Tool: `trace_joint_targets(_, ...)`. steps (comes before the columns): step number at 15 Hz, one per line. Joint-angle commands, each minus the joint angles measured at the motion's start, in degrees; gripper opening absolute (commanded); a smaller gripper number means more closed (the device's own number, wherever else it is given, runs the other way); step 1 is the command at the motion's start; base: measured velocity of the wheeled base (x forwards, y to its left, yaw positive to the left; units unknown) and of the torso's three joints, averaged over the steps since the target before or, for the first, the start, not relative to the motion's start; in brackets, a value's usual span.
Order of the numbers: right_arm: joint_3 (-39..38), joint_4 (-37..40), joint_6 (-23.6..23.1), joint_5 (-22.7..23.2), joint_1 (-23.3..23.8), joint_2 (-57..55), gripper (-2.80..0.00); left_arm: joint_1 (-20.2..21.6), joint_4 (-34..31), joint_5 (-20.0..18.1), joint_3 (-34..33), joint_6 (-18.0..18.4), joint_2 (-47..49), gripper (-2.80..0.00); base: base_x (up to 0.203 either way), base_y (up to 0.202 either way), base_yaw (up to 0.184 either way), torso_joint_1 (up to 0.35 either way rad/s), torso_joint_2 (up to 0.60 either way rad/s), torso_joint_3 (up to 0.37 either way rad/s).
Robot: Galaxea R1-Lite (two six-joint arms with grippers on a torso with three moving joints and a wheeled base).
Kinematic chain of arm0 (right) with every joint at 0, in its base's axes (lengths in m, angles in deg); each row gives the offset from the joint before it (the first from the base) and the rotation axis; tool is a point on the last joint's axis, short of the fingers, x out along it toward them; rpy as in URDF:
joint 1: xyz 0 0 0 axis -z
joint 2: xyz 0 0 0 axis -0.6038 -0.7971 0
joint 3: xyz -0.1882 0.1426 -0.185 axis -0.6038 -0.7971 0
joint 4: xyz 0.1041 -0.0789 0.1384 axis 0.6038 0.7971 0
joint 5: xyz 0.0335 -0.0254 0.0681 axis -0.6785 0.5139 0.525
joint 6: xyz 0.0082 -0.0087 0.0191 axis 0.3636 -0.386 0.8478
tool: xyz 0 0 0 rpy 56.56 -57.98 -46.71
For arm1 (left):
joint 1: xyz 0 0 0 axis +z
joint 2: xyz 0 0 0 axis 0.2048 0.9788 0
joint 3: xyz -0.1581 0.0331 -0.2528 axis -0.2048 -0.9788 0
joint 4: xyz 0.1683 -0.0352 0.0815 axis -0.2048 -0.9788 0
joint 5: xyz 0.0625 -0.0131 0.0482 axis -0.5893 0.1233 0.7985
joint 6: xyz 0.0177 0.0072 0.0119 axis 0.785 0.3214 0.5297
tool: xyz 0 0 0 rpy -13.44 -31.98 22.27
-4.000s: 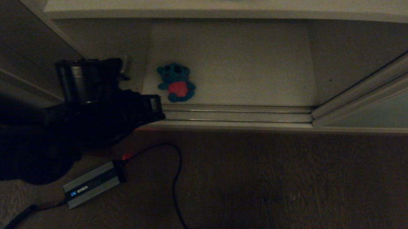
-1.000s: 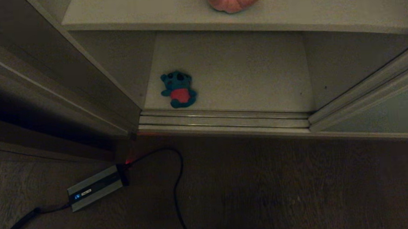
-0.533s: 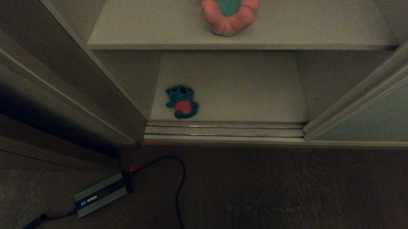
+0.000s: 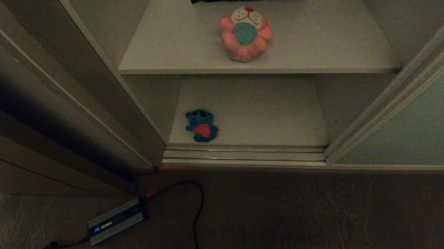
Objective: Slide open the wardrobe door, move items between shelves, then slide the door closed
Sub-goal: Place the pink doll on the lower shelf
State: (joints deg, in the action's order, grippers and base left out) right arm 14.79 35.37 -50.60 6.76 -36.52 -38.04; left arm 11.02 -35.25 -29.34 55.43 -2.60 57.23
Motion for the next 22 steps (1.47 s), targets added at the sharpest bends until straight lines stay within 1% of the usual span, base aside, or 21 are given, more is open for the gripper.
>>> trace_joint_targets(1,-0.2,0.0,0.0,0.0,0.0,0.0,-2.8,0.0,0.0,0.0,0.0,0.0,0.2,-2.8,0.0,0.0,0.0,0.004,0.0,0.196)
trace_joint_targets(8,-0.2,0.0,0.0,0.0,0.0,0.0,-2.8,0.0,0.0,-0.1,0.0,0.2,0.2,-2.8,0.0,0.0,0.0,0.002,0.0,0.187)
trace_joint_targets(22,-0.2,0.0,0.0,0.0,0.0,0.0,-2.8,0.0,-0.2,0.2,0.0,1.5,0.2,-2.8,0.0,0.0,0.0,0.002,0.0,0.018)
